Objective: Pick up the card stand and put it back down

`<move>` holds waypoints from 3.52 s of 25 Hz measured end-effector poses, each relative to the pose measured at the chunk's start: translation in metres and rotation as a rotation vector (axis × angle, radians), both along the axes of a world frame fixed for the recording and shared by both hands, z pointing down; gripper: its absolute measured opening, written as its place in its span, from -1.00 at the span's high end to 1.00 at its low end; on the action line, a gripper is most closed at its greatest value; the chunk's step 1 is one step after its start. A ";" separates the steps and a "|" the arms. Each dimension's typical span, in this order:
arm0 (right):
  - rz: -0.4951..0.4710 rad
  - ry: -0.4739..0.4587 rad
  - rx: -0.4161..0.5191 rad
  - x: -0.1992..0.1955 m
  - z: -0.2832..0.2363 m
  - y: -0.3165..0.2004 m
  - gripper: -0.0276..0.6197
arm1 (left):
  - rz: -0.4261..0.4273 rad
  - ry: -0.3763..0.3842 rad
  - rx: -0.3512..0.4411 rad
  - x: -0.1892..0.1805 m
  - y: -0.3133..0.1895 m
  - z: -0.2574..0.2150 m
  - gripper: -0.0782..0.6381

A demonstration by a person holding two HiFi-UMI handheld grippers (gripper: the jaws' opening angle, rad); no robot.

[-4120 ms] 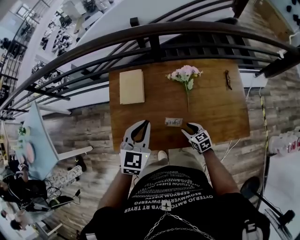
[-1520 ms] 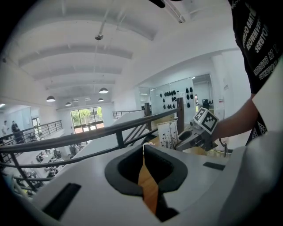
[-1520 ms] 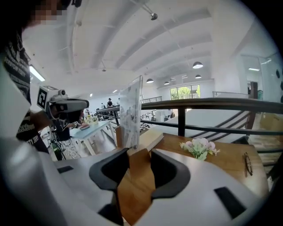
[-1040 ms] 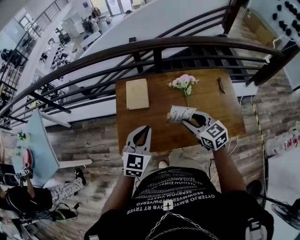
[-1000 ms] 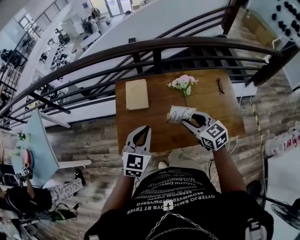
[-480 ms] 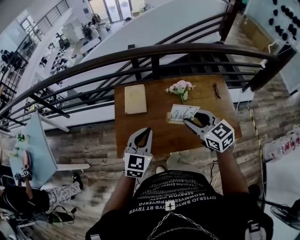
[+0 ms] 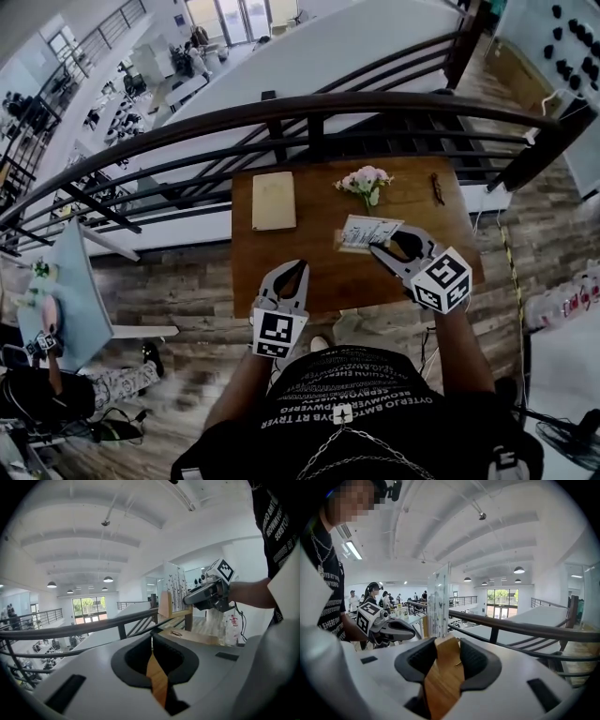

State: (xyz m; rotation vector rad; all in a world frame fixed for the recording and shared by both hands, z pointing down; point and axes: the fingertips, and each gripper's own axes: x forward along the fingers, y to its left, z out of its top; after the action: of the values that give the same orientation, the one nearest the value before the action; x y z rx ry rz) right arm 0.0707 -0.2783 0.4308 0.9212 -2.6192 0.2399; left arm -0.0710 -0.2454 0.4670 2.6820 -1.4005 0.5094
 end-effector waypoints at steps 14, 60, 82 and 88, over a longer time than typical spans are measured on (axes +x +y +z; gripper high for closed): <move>0.021 -0.030 -0.103 0.001 0.080 -0.016 0.41 | -0.003 -0.041 -0.053 -0.002 -0.012 0.023 0.69; 0.003 0.130 -0.352 0.011 0.355 -0.099 0.41 | -0.071 -0.137 -0.211 -0.010 -0.108 0.077 0.69; 0.056 0.295 -0.291 0.041 0.357 -0.055 0.17 | -0.060 -0.098 -0.163 -0.001 -0.062 0.050 0.69; 0.279 0.376 -0.151 0.087 0.295 -0.052 0.44 | -0.055 -0.065 -0.126 -0.009 -0.052 0.040 0.69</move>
State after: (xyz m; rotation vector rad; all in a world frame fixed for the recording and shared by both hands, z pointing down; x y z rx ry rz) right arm 0.1573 -0.3299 0.7258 1.1513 -2.1001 0.2969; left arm -0.0805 -0.2971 0.5067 2.5425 -1.4034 0.6624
